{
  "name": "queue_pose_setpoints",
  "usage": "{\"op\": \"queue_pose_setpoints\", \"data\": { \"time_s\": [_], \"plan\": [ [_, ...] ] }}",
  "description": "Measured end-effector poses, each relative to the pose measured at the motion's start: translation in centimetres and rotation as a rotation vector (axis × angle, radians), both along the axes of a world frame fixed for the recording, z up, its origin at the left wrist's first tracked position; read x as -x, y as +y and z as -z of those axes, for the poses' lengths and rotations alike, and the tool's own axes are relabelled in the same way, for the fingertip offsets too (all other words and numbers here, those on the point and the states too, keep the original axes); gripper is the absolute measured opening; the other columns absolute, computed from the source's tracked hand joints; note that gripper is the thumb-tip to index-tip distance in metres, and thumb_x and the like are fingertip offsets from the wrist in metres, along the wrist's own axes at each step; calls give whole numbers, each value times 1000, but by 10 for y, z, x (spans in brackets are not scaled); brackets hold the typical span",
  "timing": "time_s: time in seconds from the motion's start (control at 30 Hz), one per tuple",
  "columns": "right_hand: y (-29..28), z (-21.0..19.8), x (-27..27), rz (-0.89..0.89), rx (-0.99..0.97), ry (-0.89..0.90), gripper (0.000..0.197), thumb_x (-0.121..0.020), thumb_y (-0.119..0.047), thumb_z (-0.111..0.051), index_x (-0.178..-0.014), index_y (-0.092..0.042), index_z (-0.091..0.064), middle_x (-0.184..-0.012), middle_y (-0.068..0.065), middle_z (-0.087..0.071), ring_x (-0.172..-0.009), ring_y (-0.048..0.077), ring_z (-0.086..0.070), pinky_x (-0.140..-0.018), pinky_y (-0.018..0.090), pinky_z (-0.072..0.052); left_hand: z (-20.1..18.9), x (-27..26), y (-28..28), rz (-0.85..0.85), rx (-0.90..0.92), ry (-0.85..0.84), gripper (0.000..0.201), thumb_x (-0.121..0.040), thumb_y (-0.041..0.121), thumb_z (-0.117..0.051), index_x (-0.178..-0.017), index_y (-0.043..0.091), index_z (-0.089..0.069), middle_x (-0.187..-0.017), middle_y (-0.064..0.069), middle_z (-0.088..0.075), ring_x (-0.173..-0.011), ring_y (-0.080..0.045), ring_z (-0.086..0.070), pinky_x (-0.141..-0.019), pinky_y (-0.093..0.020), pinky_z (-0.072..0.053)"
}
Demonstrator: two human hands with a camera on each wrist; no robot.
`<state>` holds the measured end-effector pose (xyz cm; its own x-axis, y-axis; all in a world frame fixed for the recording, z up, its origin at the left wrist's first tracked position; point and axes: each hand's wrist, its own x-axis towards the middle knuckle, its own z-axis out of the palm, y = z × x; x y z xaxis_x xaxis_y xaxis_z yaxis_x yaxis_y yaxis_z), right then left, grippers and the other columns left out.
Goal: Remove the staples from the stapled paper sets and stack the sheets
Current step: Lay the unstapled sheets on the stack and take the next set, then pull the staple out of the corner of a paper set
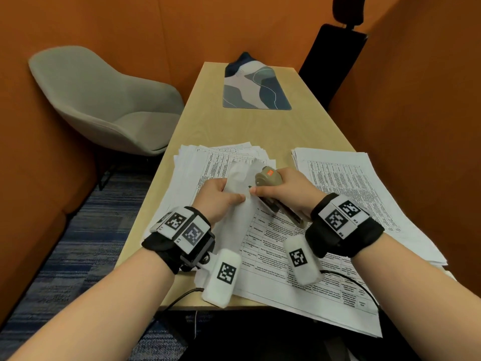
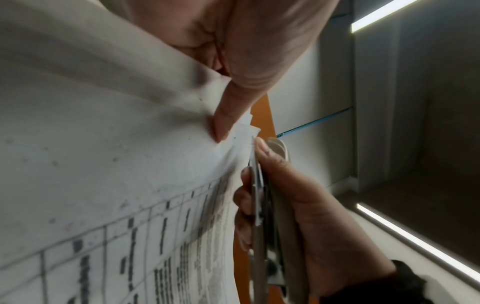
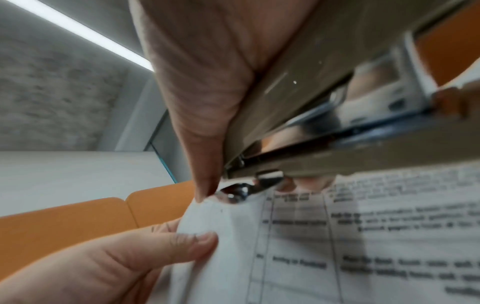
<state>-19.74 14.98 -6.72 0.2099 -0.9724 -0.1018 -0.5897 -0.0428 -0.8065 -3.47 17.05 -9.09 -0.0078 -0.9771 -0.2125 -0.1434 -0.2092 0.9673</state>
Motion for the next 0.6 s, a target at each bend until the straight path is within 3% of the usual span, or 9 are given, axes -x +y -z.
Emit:
{"op": "queue_pose_setpoints", "data": {
  "time_s": [0.07,0.2,0.3,0.37,0.5,0.6],
  "plan": [
    [5,-8,7,32,49,29,26,-75,-38,-75,-76,-15,-61,-66,-4,-62,-57,10,-58,-54,20,-44,-1,0,1,-13,24,-26,24,-83,2,-63,-108,2,-63,-106,-13,-68,-98,-28,-65,-93,-44,-50],
    [23,-21,50,170,101,45,26,-74,-40,-75,-72,-20,-59,-66,-2,-63,-58,13,-59,-57,24,-43,-3,0,5,5,62,-85,11,-85,2,-61,-92,11,-63,-106,-13,-68,-98,-29,-64,-92,-44,-50],
    [47,-26,105,368,138,118,30,-72,-42,-76,-68,-17,-59,-61,1,-62,-55,17,-57,-60,29,-45,-2,-1,9,23,86,-98,12,-86,1,-58,-91,11,-62,-102,-12,-68,-94,-28,-64,-81,-37,-53],
    [68,-27,146,512,102,185,35,-73,-45,-74,-72,-13,-60,-63,6,-63,-56,20,-57,-61,31,-45,0,-2,10,29,121,-112,13,-86,3,-58,-92,13,-62,-98,-8,-67,-90,-24,-64,-73,-27,-51],
    [116,-21,221,814,-6,370,42,-77,-48,-69,-75,-7,-58,-70,13,-62,-71,31,-60,-64,33,-44,5,0,10,36,234,-149,12,-86,5,-59,-93,15,-62,-85,3,-65,-80,-17,-62,-66,-26,-46],
    [145,0,269,980,-155,497,50,-76,-53,-68,-84,-5,-59,-80,18,-63,-79,32,-59,-66,33,-44,13,-5,5,35,249,-153,16,-85,6,-61,-83,22,-64,-79,6,-66,-77,-21,-61,-74,-33,-46]
  ]
}}
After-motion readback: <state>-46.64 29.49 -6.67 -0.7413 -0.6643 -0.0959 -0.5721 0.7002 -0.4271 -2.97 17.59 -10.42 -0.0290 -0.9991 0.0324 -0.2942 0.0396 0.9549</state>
